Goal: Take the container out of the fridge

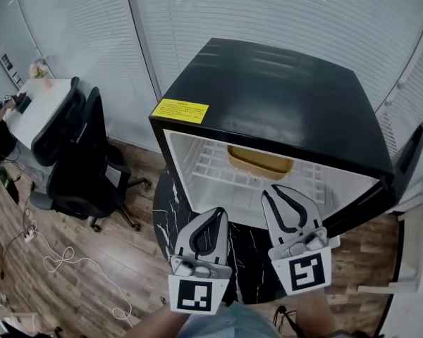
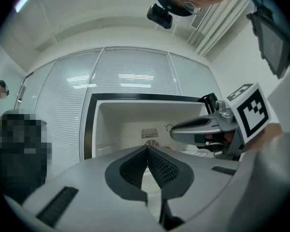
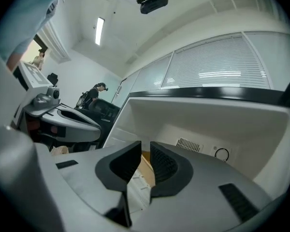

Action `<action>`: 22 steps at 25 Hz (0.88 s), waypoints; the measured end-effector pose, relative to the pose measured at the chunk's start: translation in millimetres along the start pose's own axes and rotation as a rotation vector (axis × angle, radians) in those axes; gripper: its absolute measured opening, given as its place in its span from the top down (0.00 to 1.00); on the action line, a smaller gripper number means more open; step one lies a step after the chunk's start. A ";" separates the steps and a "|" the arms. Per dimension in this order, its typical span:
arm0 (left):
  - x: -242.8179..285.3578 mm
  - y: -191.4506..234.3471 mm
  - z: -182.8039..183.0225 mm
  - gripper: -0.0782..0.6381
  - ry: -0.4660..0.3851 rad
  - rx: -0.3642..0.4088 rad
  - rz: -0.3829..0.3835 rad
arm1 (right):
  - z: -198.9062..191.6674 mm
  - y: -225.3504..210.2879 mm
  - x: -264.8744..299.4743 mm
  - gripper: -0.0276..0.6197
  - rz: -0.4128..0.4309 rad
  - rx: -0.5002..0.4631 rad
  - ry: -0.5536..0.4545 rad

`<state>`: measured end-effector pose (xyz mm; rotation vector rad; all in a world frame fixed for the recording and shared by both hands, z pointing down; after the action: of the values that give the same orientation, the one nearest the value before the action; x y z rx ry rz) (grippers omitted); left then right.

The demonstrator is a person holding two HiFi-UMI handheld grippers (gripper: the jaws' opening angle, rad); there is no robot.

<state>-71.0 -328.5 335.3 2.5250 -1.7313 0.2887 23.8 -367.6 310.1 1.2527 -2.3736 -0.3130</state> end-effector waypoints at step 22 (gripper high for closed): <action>57.8 39.4 -25.5 0.87 0.060 -0.052 -0.068 | -28.1 -5.7 82.7 0.82 0.099 -0.322 0.302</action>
<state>-90.5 -391.8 369.4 2.5053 -1.6063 0.3079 0.2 -439.0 355.0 0.9555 -2.0245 -0.4225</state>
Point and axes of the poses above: the fingertips, and each gripper's own axes: x forward along the fingers, y to its left, z out of its top, the point moved 2 cm from there along -x, backward along the fingers, and after that the axes turned 12 degrees about y, right-handed, at the moved point
